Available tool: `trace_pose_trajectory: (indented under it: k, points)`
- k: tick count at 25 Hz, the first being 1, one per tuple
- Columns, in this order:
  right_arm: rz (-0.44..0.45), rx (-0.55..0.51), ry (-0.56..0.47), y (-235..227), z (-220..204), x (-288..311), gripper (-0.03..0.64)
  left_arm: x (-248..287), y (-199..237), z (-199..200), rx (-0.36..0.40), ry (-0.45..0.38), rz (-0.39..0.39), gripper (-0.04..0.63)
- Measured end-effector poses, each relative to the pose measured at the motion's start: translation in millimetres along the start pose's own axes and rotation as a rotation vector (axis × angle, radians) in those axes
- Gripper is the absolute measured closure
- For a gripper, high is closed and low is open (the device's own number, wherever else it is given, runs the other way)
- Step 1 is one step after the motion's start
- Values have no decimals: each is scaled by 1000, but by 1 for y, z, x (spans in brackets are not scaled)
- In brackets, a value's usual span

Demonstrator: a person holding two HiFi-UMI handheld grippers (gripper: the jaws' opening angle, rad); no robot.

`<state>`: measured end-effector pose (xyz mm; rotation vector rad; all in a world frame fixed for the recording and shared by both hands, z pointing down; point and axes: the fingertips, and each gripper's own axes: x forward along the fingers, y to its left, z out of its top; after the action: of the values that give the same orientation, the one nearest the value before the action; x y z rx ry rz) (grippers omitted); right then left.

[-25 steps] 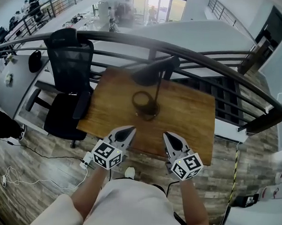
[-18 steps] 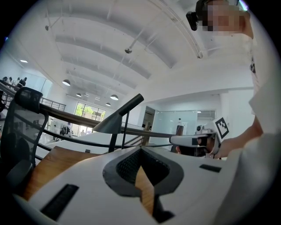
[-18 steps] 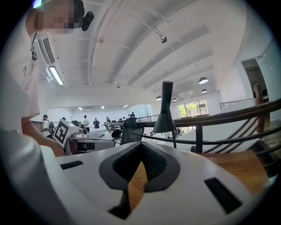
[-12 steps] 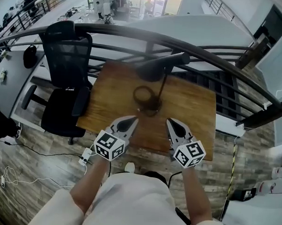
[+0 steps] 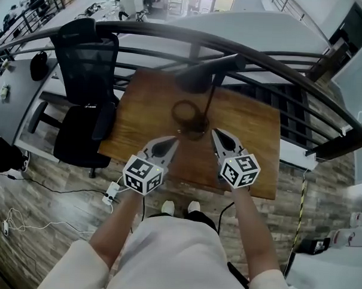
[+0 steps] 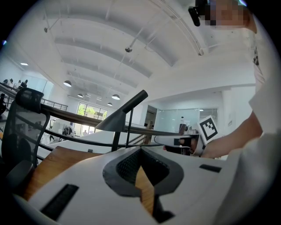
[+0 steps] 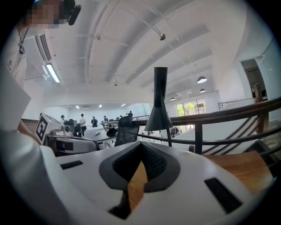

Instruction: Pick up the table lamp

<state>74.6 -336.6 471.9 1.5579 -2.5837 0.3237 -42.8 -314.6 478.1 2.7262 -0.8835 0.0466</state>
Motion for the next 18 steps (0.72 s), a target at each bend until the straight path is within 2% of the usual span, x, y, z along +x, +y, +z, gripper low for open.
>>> trace_pose_trajectory:
  k: [3, 7, 11, 18]
  points:
    - [-19, -6, 35, -16, -7, 11, 600, 4, 0, -2, -20, -2, 12, 589]
    - [-44, 10, 67, -39, -20, 26, 600, 14, 5, -9, 6, 18, 31, 589]
    - [-49, 18, 82, -55, -30, 38, 600, 20, 4, -12, -1, 15, 60, 589]
    - [-6, -22, 43, -69, -7, 65, 600, 29, 1, -8, -5, 1, 102, 589]
